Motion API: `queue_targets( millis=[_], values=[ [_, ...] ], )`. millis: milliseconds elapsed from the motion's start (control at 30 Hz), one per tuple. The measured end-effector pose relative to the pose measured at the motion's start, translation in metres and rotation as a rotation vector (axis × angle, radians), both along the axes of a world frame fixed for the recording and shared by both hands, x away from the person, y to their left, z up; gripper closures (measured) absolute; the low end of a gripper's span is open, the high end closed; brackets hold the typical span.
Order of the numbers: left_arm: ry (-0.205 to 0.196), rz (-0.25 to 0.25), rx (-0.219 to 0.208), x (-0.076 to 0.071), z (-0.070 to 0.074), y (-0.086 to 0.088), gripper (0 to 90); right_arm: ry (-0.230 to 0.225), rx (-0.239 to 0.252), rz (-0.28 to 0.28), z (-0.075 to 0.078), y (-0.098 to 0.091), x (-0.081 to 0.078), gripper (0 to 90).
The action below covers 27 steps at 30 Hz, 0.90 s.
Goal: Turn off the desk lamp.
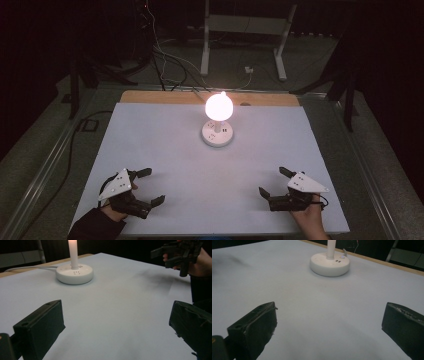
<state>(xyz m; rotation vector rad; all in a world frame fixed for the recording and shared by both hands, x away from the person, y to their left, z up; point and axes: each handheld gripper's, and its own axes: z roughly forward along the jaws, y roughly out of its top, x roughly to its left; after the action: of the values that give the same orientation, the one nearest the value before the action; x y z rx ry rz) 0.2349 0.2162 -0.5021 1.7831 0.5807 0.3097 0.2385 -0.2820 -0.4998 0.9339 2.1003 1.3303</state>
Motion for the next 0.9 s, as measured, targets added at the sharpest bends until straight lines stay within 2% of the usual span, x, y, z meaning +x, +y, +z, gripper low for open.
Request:
queue_targets(
  millis=[100,233,400,533,667,733,900],
  values=[
    [-0.006,0.009,0.006,-0.0005,0.0006,0.0007,0.4,-0.007,0.003,-0.003,0.0002,-0.0008,0.0,0.0],
    [0.014,0.007,0.013,0.0006,0.0009,0.0012,0.4,-0.015,0.001,-0.015,-0.0002,-0.0019,-0.0011,0.0],
    [0.007,-0.009,0.02,0.0018,0.002,-0.0013,0.4,-0.006,0.001,-0.025,-0.002,-0.0042,-0.0002,0.0],
    [0.006,-0.008,0.03,0.0015,0.0017,-0.0018,0.4,0.021,0.015,-0.029,-0.0016,-0.0054,0.0008,0.0],
    [0.009,0.019,0.017,0.0018,0.001,-0.0007,0.4,0.04,0.008,-0.043,-0.001,-0.0039,0.0018,0.0],
    [0.009,0.029,0.019,0.0009,0.0015,0.0005,0.4,0.031,0.001,-0.052,0.0003,-0.0029,0.0017,0.0],
    [0.003,0.014,0.01,-0.0009,0.0022,0.0009,0.4,0.038,-0.019,-0.049,0.0044,0.0012,0.0009,0.0]
  ],
)
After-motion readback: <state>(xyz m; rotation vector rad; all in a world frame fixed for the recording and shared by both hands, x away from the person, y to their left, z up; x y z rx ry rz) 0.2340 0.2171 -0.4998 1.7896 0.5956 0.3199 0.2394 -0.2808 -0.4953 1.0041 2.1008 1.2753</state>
